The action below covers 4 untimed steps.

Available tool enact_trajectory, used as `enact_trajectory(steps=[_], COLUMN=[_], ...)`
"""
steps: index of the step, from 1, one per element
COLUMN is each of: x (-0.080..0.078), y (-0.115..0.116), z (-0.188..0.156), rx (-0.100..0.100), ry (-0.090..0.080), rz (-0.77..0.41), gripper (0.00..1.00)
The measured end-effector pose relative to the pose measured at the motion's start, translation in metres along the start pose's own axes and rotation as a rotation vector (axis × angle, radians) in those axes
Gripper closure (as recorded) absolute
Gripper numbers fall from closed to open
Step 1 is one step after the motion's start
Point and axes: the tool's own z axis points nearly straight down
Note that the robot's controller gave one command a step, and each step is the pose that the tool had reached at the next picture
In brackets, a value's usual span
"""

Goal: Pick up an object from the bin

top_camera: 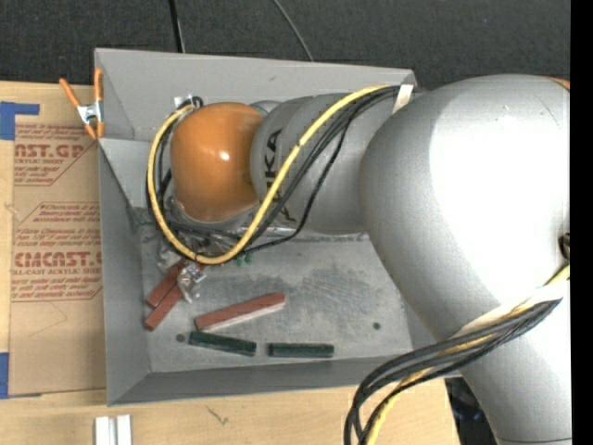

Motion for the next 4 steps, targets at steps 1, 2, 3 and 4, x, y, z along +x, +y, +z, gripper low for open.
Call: enact_trajectory(steps=[1, 2, 3, 4], x=[0.001, 0.002, 0.0, -0.001], y=[0.0, 0.002, 0.002, 0.002], z=[-0.003, -0.018, -0.034, -0.042], rx=[-0.001, -0.004, -0.005, -0.004], ry=[0.0, 0.0, -0.008, -0.012], rz=[0.0, 0.002, 0.001, 0.001], gripper=[1.0, 1.0, 1.0, 1.0])
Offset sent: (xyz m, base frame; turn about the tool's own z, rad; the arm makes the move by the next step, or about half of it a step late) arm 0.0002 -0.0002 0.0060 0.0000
